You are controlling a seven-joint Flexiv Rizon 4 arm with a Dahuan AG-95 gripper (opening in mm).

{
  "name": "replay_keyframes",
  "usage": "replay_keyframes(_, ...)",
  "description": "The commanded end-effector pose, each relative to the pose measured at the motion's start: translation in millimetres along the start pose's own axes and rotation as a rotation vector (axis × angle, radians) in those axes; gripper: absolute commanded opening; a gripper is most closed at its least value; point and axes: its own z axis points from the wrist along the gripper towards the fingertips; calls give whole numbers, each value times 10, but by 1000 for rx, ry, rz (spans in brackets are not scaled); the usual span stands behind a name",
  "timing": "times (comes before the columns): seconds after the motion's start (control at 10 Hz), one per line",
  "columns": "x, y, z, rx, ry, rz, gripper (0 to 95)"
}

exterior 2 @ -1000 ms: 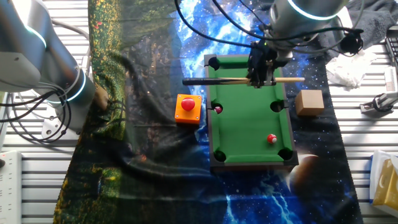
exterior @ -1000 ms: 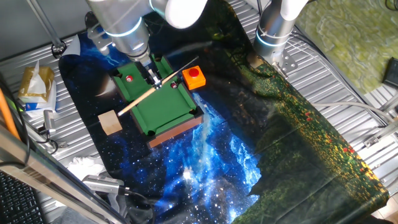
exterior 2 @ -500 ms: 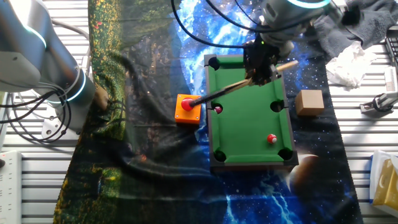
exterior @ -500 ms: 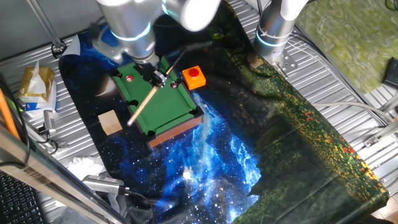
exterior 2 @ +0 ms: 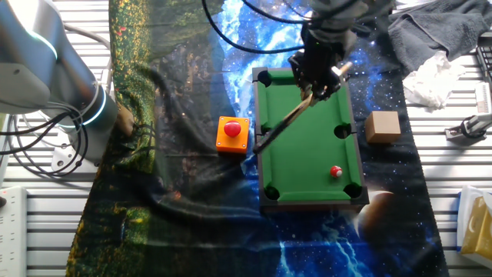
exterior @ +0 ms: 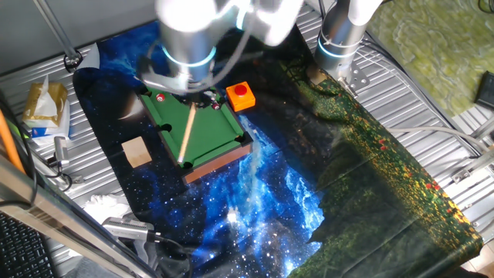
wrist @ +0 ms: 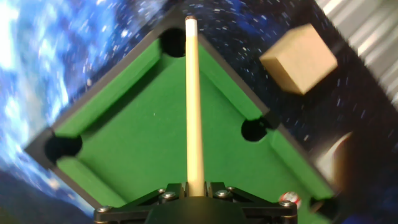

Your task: Hit the pool ball

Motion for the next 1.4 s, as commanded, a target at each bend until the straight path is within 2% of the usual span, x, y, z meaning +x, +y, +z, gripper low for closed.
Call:
replay_keyframes(0.1, 0, -7, 3, 80, 4, -143, 0)
replay_keyframes(1.4, 0, -7, 3, 79, 8, -96, 0)
